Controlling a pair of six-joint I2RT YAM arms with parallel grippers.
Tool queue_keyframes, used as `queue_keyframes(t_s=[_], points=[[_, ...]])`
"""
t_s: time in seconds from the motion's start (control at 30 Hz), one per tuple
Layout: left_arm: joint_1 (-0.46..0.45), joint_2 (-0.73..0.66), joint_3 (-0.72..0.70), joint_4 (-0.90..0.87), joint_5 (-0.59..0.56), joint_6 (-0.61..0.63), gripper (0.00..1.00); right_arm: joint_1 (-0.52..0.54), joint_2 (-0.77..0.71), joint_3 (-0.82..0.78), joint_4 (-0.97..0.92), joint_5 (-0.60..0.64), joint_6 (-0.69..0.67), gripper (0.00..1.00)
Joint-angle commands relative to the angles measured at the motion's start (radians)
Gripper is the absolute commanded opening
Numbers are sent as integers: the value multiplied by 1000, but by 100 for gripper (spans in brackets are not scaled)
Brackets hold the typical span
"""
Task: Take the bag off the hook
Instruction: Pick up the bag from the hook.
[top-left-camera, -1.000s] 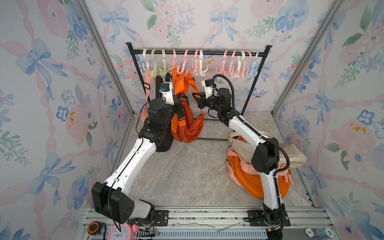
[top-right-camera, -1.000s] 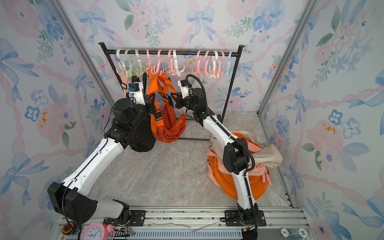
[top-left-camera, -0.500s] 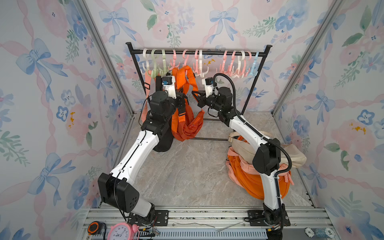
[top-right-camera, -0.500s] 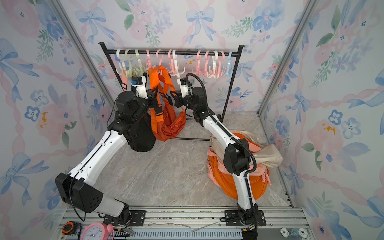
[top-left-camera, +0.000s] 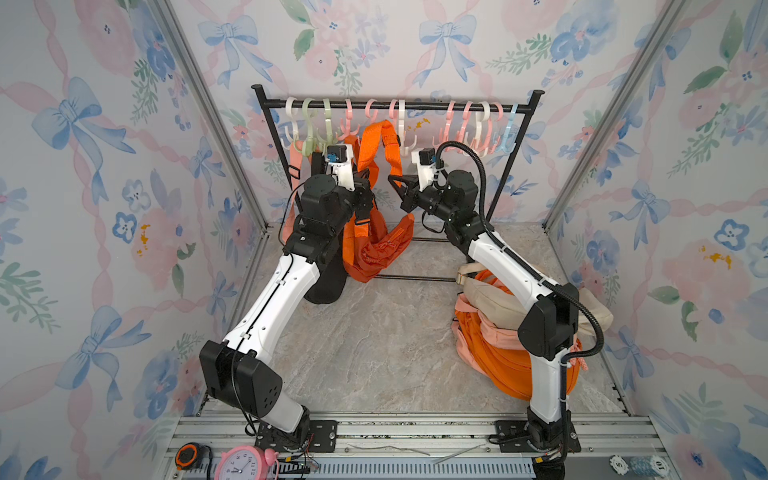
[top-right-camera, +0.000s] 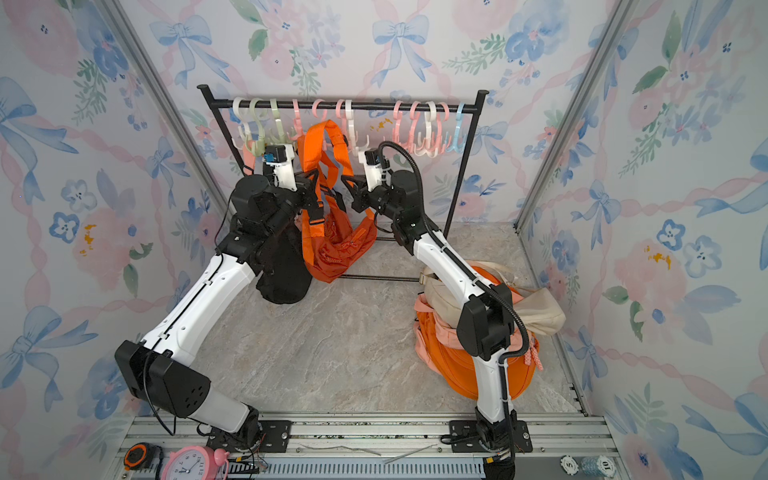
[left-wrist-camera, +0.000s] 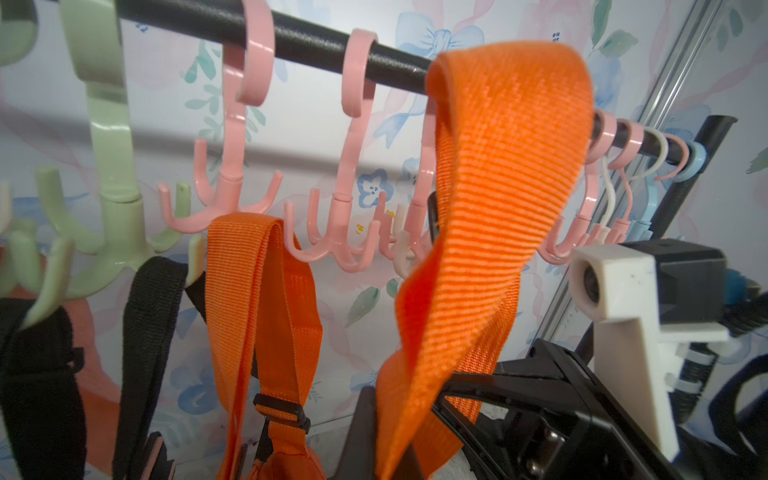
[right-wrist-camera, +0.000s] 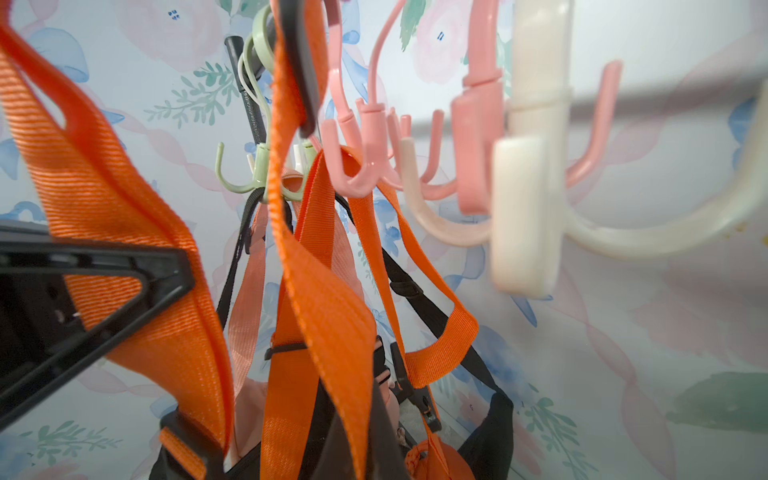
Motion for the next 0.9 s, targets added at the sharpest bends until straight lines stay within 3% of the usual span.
queue_keyframes(t_s=[0.0,0.27,0.87], points=[[6,-36,-6,46,38,1,0,34,-80,-44,47,6,-46,0],[-12,-122,-135,124,30,-2,0,57,-171,-117,13,-14,-60,0],[-48,-315,-336,138,64,-45,0,145,-464,-396,-4,82,-163,0]])
